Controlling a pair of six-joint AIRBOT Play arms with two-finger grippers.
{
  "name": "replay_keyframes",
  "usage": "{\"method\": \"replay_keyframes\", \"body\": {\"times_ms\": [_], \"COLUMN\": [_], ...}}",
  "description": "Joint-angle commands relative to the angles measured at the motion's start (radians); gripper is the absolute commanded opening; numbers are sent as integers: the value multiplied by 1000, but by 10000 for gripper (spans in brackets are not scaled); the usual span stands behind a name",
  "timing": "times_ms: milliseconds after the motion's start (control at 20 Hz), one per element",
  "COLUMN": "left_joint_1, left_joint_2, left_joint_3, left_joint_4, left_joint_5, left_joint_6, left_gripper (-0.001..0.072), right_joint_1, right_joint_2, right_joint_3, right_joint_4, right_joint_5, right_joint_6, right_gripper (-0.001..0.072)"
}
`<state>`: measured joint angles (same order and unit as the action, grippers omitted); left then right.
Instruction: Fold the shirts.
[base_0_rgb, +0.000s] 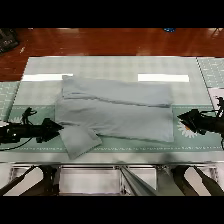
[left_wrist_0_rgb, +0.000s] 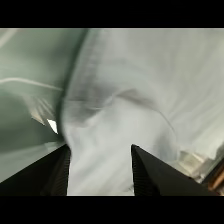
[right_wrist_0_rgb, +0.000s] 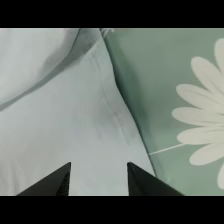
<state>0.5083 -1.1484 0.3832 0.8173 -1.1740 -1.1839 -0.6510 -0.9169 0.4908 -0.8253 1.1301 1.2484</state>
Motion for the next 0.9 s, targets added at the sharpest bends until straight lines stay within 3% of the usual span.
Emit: {"method": "replay_keyframes", "body": {"times_ms": [0, 50, 200, 300, 650, 800, 850], "left_joint_1": [-134, -148, -149, -150, -150, -150, -150], "left_joint_2": [-62, -72, -71, -71, -71, -71, -71], "left_joint_3": [-5, 9, 62, 89, 99, 99, 99], "left_joint_4": [10, 10, 13, 12, 13, 12, 12], "left_joint_5": [85, 90, 57, 40, 41, 47, 44], "left_joint_6": [10, 10, 10, 10, 13, 13, 13], "left_gripper": [325, 19, 21, 21, 21, 21, 21], "right_joint_1": [-2, -2, -2, -2, 14, 122, 159], "right_joint_2": [5, 4, -1, -18, -141, -201, -215], "right_joint_3": [-6, -7, -18, -56, -90, -90, -89], "right_joint_4": [4, -32, -310, -379, -199, -135, -77], "right_joint_5": [-19, -24, 16, 96, 141, 57, 8], "right_joint_6": [-6, -4, 150, 182, 106, 102, 80], "right_gripper": [411, 411, 410, 411, 410, 410, 367]}}
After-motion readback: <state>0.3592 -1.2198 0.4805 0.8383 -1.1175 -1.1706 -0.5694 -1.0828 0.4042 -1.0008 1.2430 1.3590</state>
